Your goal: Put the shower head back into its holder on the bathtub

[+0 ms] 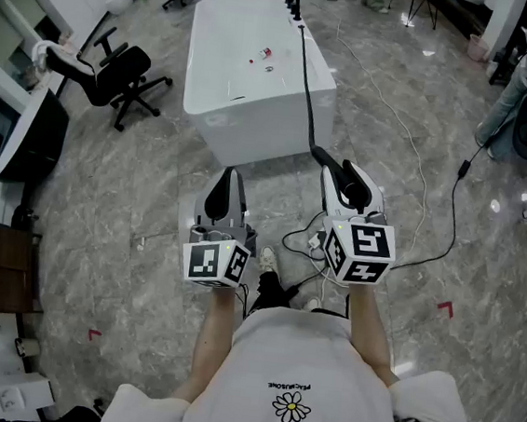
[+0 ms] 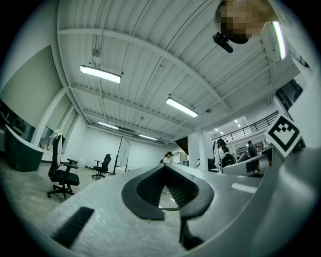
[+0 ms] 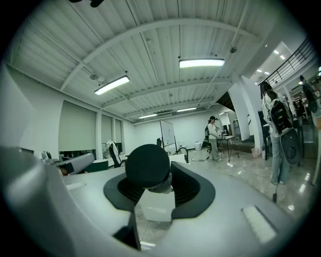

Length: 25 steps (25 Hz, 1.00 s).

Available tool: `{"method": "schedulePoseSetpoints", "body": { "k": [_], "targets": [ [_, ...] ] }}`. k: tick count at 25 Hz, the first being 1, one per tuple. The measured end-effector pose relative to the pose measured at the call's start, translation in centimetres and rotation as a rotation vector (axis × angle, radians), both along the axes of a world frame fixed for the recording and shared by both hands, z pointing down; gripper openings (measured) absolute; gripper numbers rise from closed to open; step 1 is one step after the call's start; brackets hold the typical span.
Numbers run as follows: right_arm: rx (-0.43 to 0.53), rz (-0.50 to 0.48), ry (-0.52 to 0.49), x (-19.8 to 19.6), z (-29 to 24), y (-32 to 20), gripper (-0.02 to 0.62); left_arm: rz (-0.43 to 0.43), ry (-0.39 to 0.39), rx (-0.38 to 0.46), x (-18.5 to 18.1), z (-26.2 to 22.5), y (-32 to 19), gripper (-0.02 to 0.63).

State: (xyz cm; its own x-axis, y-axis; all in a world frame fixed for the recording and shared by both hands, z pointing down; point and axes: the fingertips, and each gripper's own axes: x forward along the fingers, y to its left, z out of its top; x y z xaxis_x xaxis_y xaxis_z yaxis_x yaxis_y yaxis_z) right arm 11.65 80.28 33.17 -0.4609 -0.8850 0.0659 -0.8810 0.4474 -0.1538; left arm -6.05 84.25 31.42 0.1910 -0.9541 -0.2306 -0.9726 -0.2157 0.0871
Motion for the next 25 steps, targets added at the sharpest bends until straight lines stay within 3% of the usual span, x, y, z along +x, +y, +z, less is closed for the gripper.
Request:
{"method": "schedulePoseSetpoints", "body": {
  "k": [13,20,25],
  "targets": [
    [0.009,-0.022,-0.004,0.3,0.9,-1.3,0.138,-0.027,0.008,-0.043,-0.1,2.0,-0.6,-0.002],
    [-0.071,-0.022,-0.010,-0.5,3.7,-4.2,0.138,-0.018,0.000,-0.111,-0.1,4.6,-2.7,-0.002],
    [-0.142,-0.038,-0.027,-2.8,6.5,-9.3,0.138,-0.026,0.031,-0.170,-2.4,7.9,-8.0,-0.002]
  ]
}}
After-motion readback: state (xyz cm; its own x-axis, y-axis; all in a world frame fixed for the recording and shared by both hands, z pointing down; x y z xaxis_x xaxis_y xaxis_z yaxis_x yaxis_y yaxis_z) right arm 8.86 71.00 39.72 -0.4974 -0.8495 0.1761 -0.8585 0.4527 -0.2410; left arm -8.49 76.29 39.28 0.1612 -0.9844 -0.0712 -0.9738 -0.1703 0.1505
